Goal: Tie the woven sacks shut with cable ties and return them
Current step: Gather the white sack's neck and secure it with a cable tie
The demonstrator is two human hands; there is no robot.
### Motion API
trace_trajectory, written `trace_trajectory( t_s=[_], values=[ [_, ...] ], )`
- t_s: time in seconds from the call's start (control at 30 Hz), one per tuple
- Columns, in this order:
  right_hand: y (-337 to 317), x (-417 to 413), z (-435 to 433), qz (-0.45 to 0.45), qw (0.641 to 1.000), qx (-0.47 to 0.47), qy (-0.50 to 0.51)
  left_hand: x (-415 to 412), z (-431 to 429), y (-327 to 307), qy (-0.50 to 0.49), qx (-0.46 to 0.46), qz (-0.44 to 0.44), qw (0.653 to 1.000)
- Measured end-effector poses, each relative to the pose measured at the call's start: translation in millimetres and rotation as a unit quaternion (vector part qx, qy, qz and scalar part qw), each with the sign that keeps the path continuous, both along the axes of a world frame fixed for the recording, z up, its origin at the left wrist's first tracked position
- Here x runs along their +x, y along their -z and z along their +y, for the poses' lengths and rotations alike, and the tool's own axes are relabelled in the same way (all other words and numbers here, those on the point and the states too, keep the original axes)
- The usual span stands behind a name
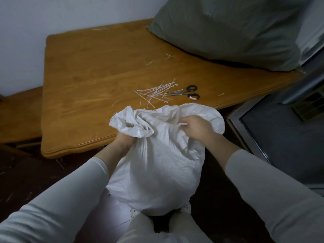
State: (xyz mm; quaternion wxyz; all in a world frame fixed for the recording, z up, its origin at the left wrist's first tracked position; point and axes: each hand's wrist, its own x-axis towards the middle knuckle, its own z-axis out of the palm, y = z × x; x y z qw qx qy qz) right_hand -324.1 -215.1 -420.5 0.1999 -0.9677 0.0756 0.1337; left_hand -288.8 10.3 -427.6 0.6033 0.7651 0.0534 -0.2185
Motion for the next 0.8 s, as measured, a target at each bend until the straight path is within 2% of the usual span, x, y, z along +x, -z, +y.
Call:
trace_trajectory(
  t_s=[0.1, 0.17, 0.23, 0.3, 0.33, 0.4, 0.47, 0.57, 0.67, 0.73, 0.8],
  values=[
    [-20, -2, -39, -0.099, 0.986, -0.040, 0.128, 6, 4, 2, -0.012, -0.015, 0.008, 1.000],
    [-33, -1, -59, -0.079, 0.973, -0.107, 0.189, 8, 0, 3, -0.024, -0.003, 0.024, 0.999],
    [-39, -1, -60, -0.010, 0.973, -0.161, 0.166, 9, -7, 4, -0.036, 0.004, 0.038, 0.999],
    [-43, 4, -48, 0.009, 0.980, -0.185, 0.066, 7, -11, 3, -0.035, 0.015, 0.035, 0.999],
    [-44, 7, -38, -0.006, 0.985, -0.169, 0.021, 7, -12, 2, -0.031, 0.014, 0.033, 0.999],
    [-49, 10, -13, -0.016, 0.997, -0.070, -0.012, 6, -11, 1, -0.023, 0.012, 0.025, 0.999],
    [-51, 17, 5, 0.023, 0.998, 0.051, 0.024, 5, -10, 0, -0.020, 0.011, 0.015, 1.000],
    [-48, 25, 13, 0.088, 0.986, 0.142, 0.023, 2, -8, -1, -0.018, 0.018, 0.010, 1.000],
    [-52, 22, 10, -0.022, 0.961, 0.272, 0.044, 2, -4, -1, -0.017, 0.009, 0.002, 1.000],
    [-52, 21, 5, -0.112, 0.947, 0.293, 0.069, 3, -3, -2, -0.004, 0.004, 0.000, 1.000],
    [-48, 24, 2, -0.135, 0.966, 0.211, 0.056, 4, -2, -1, 0.014, 0.000, 0.009, 1.000]
  ],
)
